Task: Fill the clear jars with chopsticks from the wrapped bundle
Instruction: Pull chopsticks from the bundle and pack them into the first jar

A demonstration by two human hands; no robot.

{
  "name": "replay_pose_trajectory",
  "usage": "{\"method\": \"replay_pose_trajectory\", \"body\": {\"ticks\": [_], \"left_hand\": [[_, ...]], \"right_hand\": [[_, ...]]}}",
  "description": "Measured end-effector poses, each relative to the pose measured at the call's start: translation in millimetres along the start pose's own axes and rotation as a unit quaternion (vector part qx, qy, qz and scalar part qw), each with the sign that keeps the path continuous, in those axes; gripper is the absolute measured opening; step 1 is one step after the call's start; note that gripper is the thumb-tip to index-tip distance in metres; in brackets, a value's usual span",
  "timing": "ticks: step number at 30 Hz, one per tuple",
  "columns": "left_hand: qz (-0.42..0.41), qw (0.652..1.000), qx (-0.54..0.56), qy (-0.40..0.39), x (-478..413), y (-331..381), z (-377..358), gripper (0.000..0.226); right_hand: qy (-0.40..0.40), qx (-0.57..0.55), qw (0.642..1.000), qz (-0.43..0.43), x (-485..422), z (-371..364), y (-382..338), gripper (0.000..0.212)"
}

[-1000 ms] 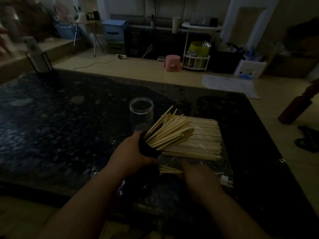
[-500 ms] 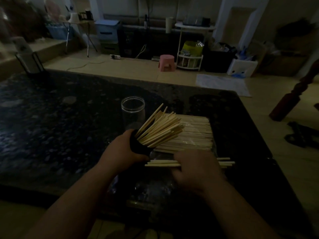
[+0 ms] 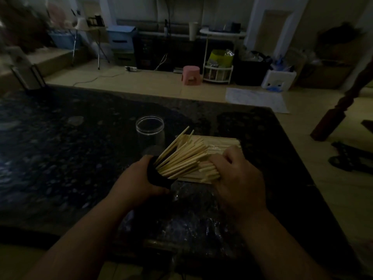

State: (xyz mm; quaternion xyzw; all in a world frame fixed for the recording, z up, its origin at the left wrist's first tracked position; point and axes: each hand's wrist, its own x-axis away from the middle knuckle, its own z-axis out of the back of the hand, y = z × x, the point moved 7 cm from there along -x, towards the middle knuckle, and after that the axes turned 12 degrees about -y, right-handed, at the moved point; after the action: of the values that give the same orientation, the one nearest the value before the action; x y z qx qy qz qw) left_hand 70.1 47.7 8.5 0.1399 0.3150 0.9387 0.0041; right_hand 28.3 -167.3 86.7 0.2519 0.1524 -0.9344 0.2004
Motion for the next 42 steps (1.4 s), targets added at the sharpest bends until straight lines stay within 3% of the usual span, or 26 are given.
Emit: {"method": "replay_pose_trajectory", "body": {"ticks": [2,5,9,13,20,26,30,35,38,40,42], "left_hand": [[-0.006,1.000,-0.001,-0.004,0,1,-1,0.098],[-0.017,1.000,-0.011,-0.008,0,4,-1,0.099],[-0.030,0.999,-0.018,-0.010,0,5,-2,0.099],[-0.038,0.999,-0.014,-0.006,0,5,-1,0.097],[-0.034,0.999,-0.027,-0.005,-2,3,-2,0.098],[-0.037,0.999,-0.029,0.000,-2,2,-3,0.095],[-0.041,0.998,-0.037,-0.003,-3,3,-4,0.095],[-0.046,0.998,-0.040,-0.007,-3,3,-5,0.096],[-0.045,0.998,-0.040,-0.010,-3,3,-5,0.097],[-0.046,0.998,-0.037,-0.009,-3,3,-5,0.096],[-0.047,0.998,-0.037,-0.008,-3,3,-5,0.094]], "right_hand": [[0.033,-0.061,0.998,-0.001,-2,13,-1,0.020],[0.049,-0.243,0.967,-0.059,-7,12,15,0.016],[0.116,-0.207,0.971,-0.022,-3,21,3,0.028],[0.154,-0.260,0.953,-0.029,-2,19,5,0.020],[0.128,-0.333,0.932,-0.063,-7,12,8,0.025],[0.029,-0.465,0.872,-0.149,-6,-21,13,0.024],[0.040,-0.398,0.900,-0.175,-7,-20,19,0.026],[-0.014,-0.387,0.896,-0.218,-5,-39,31,0.013],[-0.005,-0.480,0.837,-0.265,-3,-47,39,0.026],[0.007,-0.533,0.796,-0.287,-3,-48,42,0.015],[-0.013,-0.516,0.805,-0.293,-2,-51,43,0.011]]}}
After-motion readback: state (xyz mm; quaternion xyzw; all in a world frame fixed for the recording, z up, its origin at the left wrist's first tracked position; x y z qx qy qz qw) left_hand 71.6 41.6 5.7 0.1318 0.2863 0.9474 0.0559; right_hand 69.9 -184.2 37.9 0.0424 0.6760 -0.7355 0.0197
